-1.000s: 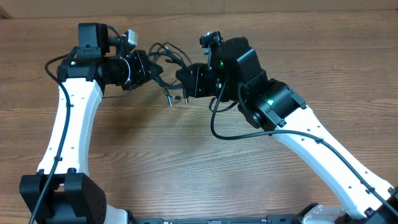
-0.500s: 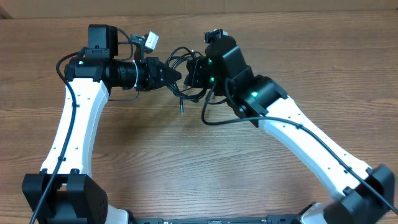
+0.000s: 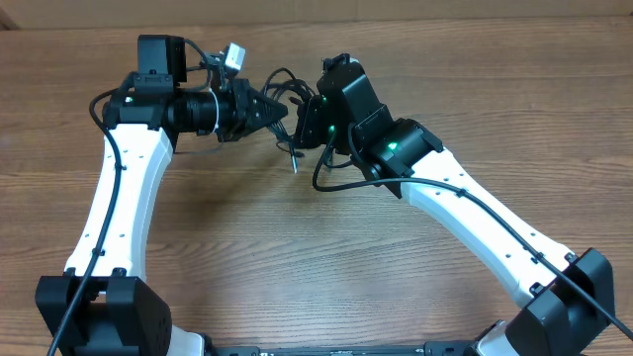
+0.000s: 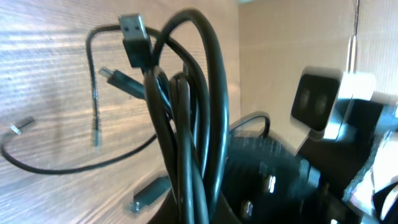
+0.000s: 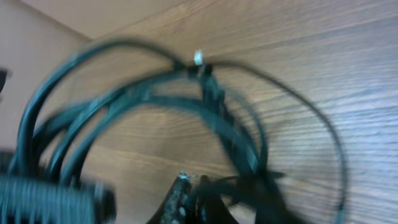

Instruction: Untangle cables

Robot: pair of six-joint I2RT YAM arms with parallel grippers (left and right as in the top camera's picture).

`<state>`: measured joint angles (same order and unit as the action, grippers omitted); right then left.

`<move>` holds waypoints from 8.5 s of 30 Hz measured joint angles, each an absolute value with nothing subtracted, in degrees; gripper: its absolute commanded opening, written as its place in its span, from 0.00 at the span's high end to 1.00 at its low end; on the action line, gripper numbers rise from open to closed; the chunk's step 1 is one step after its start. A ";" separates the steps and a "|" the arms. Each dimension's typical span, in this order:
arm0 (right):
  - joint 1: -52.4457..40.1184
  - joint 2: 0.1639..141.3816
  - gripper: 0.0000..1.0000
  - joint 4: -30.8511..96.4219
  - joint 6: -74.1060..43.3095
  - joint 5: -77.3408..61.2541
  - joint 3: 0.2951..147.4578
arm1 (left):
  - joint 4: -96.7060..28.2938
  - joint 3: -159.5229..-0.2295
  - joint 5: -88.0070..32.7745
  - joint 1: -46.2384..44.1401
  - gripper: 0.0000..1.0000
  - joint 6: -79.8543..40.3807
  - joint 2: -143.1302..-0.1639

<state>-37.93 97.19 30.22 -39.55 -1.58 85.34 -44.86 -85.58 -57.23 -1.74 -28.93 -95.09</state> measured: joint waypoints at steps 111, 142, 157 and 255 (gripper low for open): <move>-15.20 107.44 0.14 27.07 -4.73 -30.15 85.38 | -46.72 -85.73 -83.13 -4.08 0.96 -22.13 -95.04; -25.91 105.25 0.43 54.54 -16.62 -26.13 92.09 | -56.47 -85.82 -35.92 -8.64 0.96 -13.37 -95.04; -32.08 105.97 0.62 41.91 -20.34 -15.99 89.25 | -56.80 -85.82 -36.18 -8.64 0.96 -17.67 -95.04; -25.19 101.80 0.82 47.92 -11.57 -37.65 88.49 | -52.38 -85.86 -40.25 -8.21 0.96 -14.68 -94.15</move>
<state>-25.19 101.80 47.92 -11.57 -37.65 88.49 -52.38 -85.86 -40.25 -8.21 -14.68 -94.15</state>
